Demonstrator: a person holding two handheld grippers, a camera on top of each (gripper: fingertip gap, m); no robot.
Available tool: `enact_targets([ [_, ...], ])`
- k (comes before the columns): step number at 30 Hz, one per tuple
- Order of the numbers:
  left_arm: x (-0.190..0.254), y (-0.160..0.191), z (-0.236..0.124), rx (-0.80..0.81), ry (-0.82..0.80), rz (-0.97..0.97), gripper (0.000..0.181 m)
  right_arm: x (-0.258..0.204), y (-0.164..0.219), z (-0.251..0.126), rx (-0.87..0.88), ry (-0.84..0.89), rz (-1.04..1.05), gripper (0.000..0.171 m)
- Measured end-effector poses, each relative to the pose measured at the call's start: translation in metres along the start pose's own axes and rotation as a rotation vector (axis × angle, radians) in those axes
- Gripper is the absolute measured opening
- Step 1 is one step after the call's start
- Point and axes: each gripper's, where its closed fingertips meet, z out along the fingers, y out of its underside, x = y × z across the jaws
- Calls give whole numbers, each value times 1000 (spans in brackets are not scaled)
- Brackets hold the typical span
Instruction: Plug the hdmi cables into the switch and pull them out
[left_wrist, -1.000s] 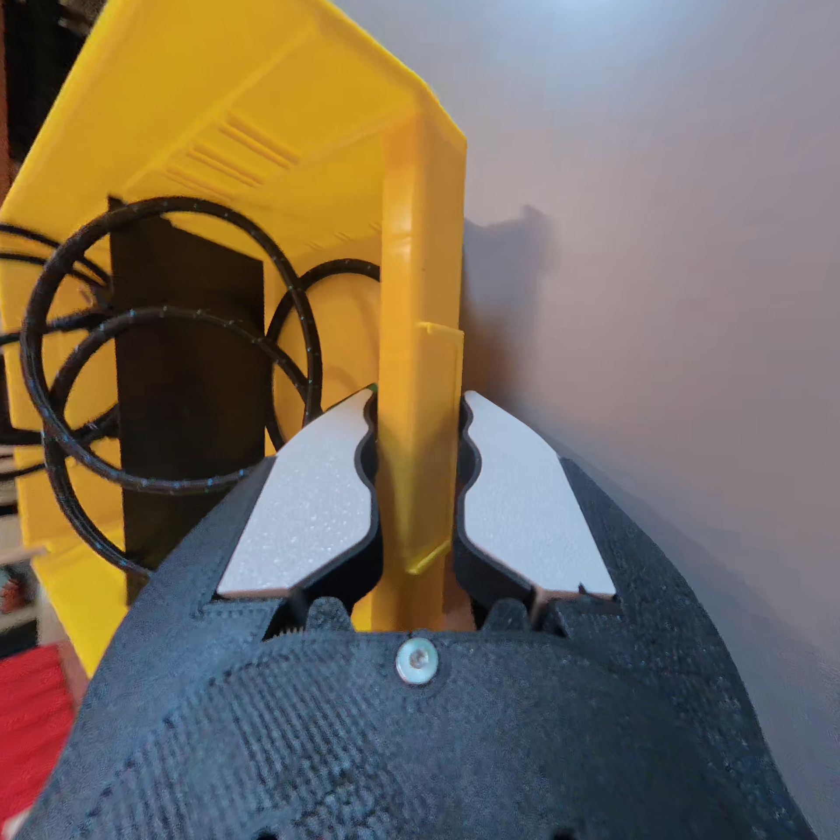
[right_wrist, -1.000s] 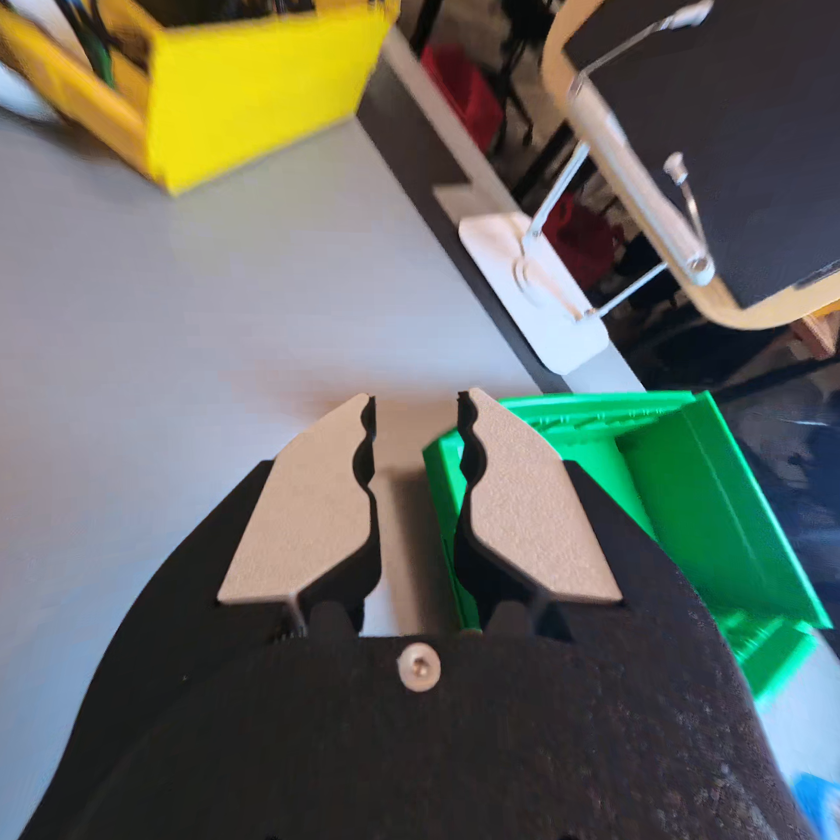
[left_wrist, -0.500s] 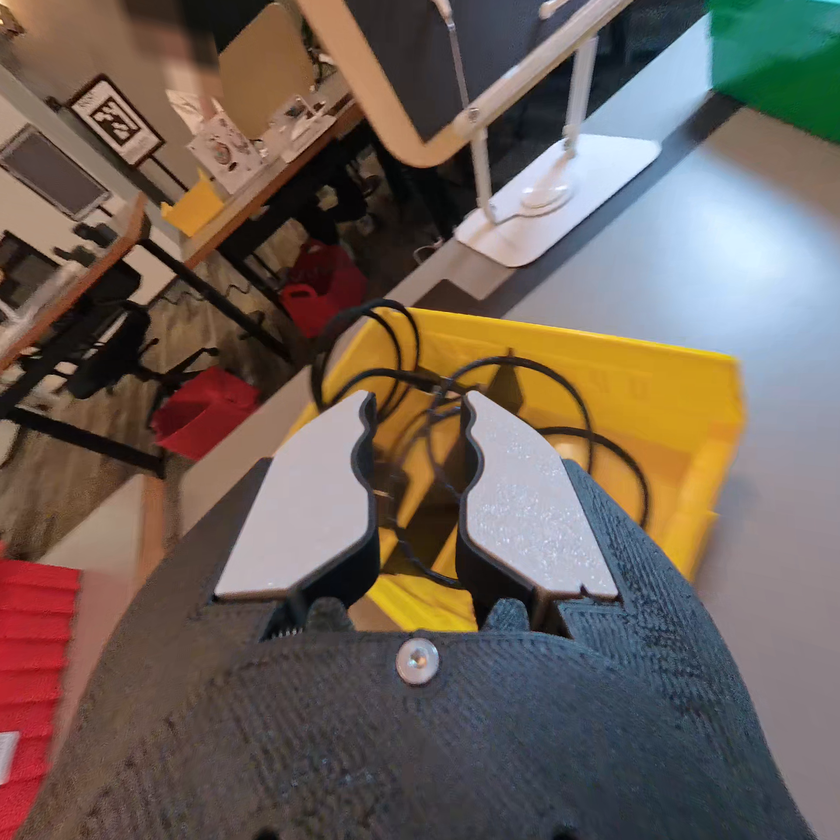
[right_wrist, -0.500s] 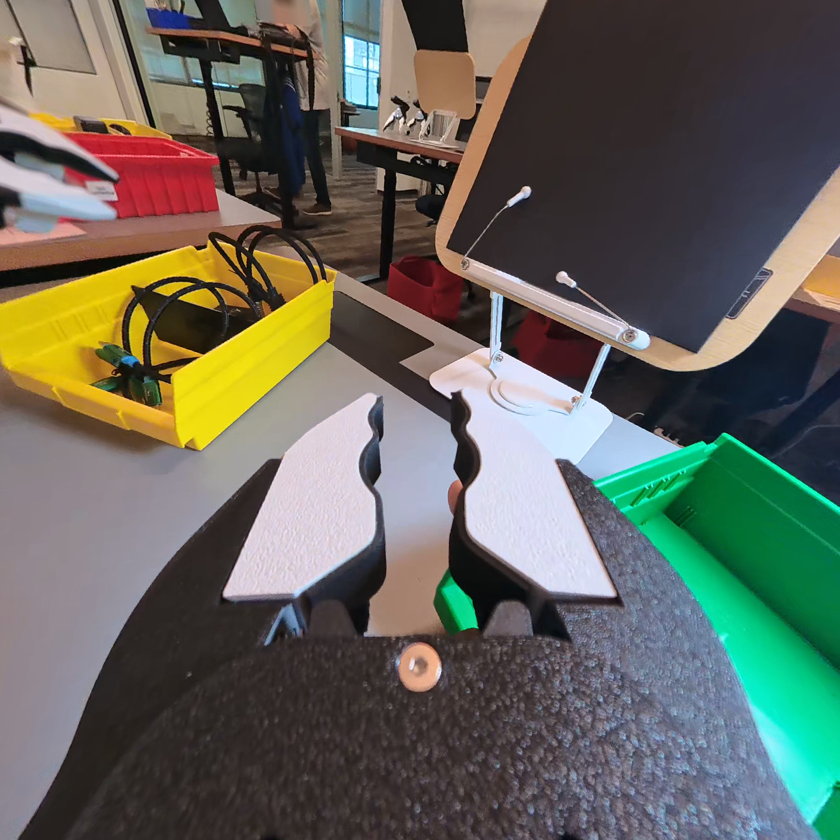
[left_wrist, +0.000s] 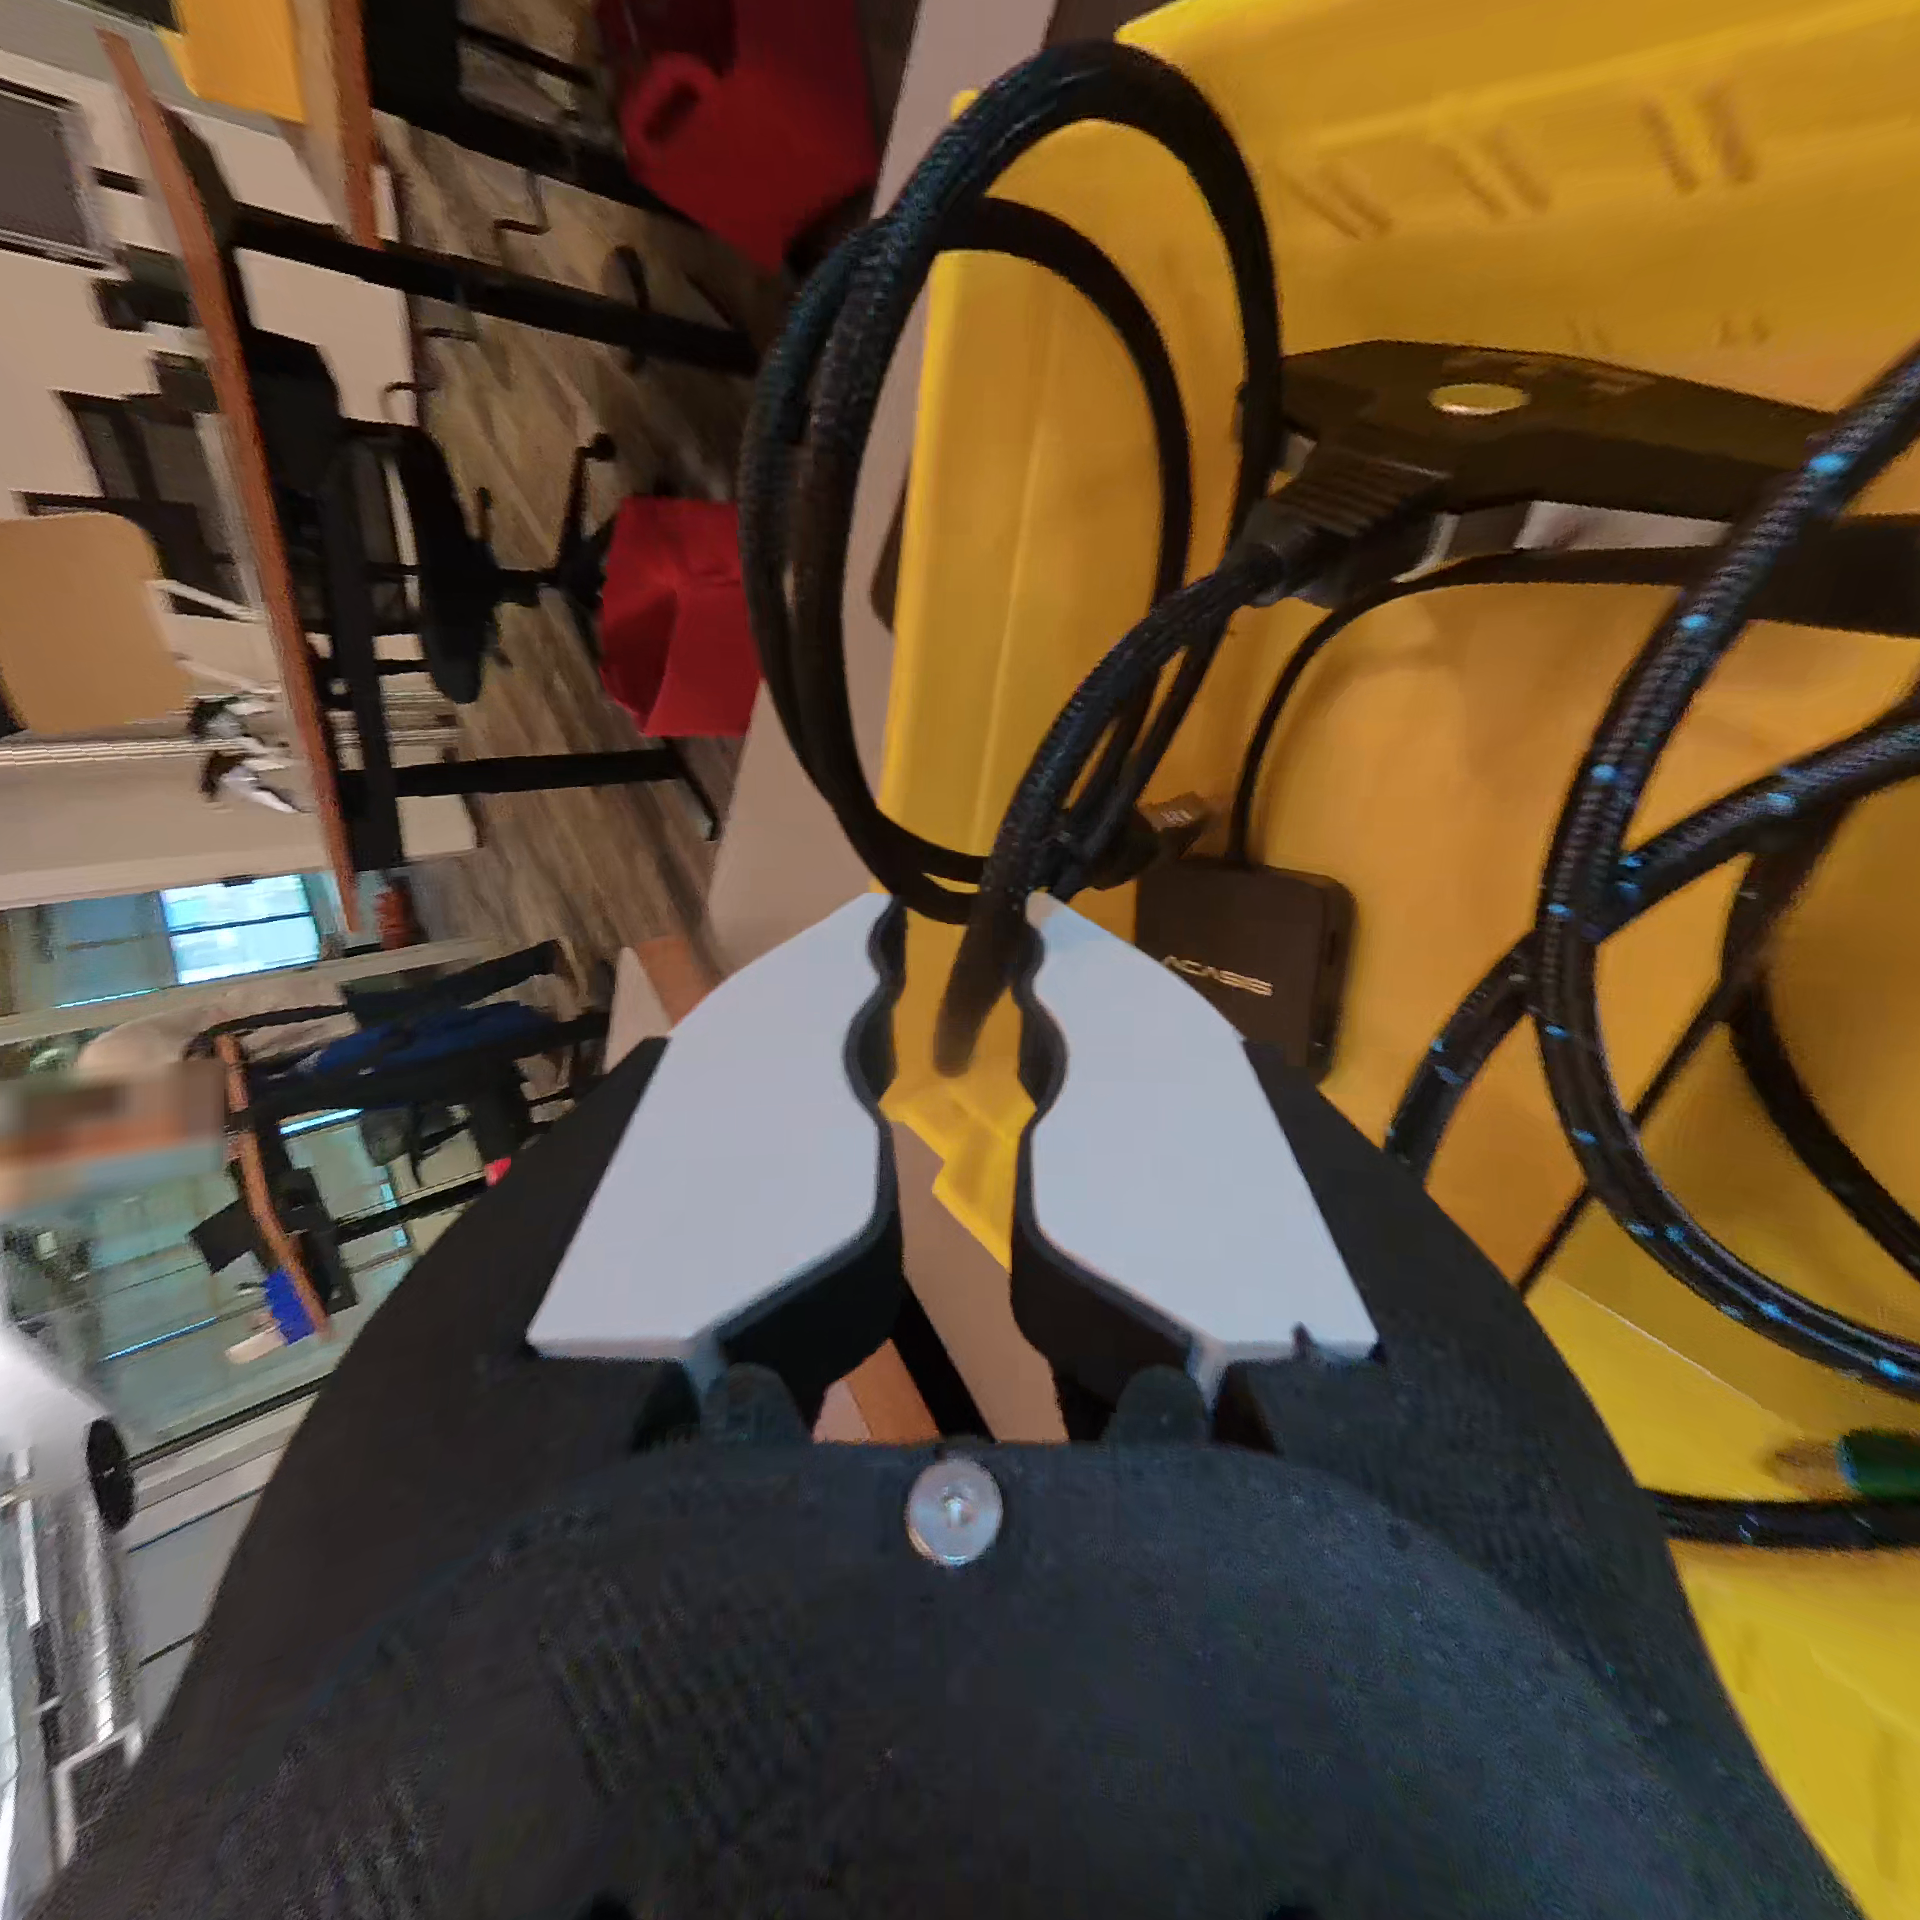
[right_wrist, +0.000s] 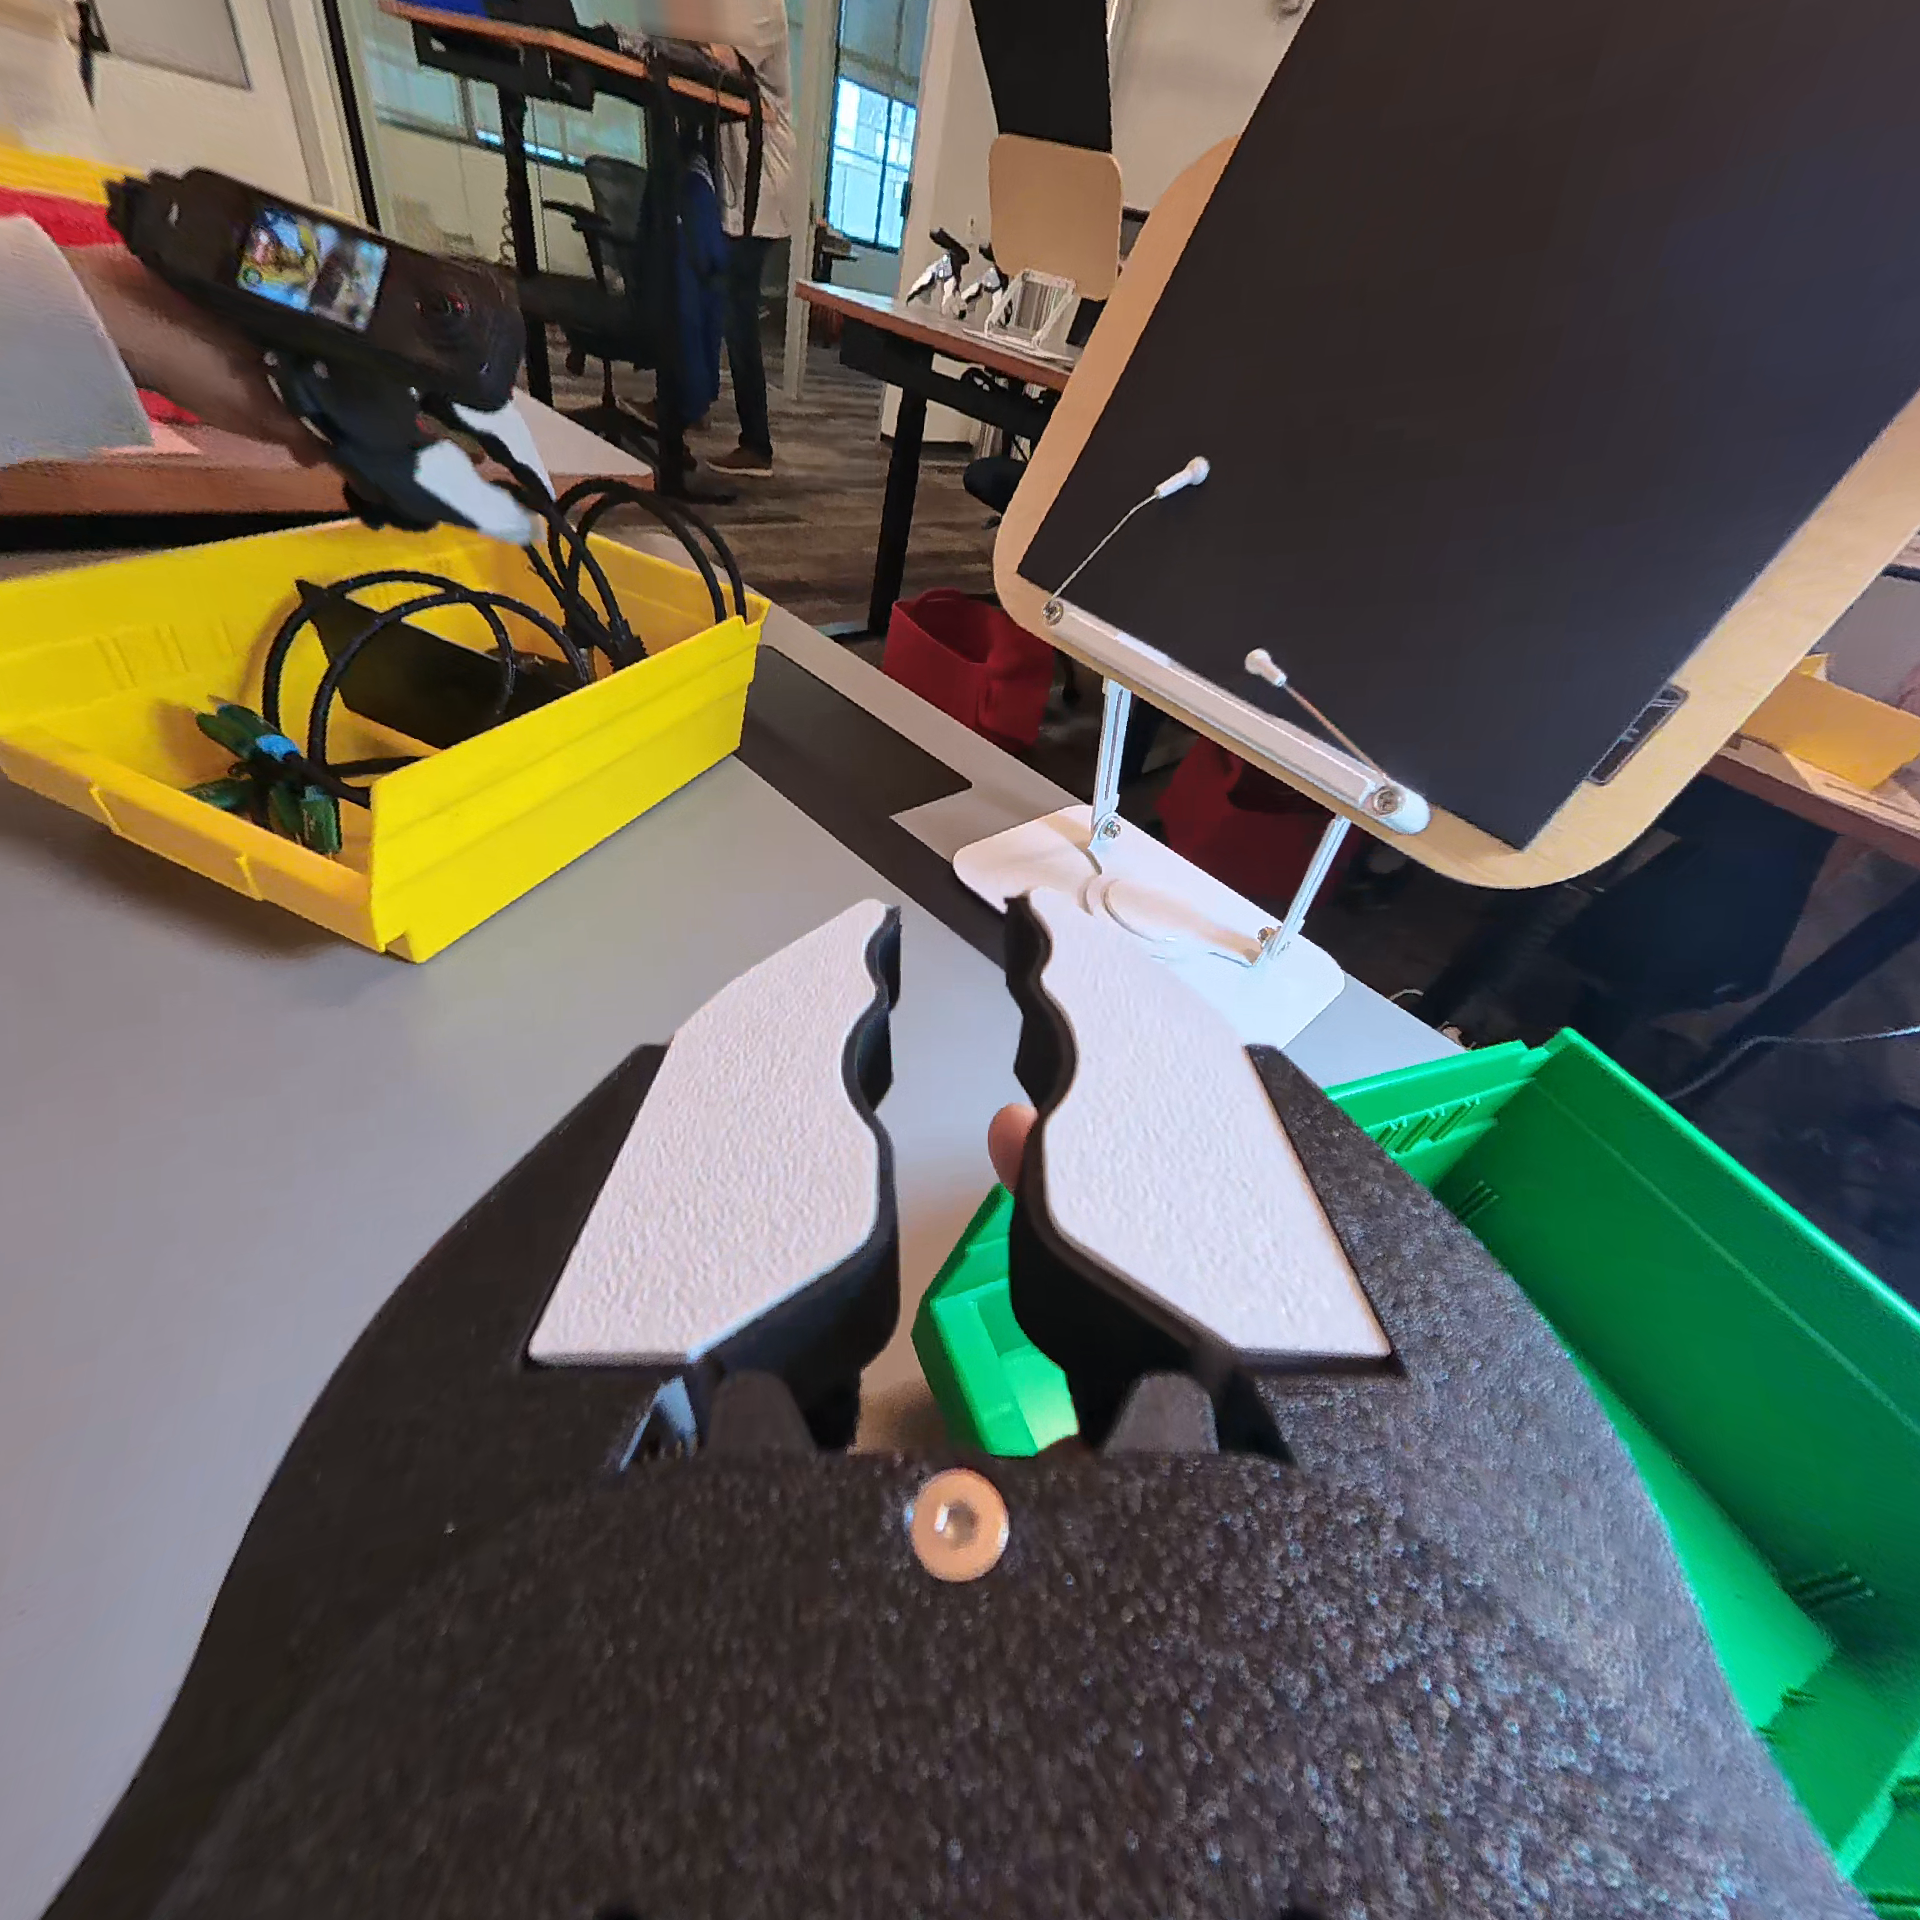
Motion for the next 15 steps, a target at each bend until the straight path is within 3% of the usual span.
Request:
enact_targets([
  [2,0,-3,-3,30,11,-12,4,0,4,3,-13,-1,-2,19],
  [15,-59,-7,-52,266,-157,-357,5,-5,4,7,-14,-11,18,16],
])
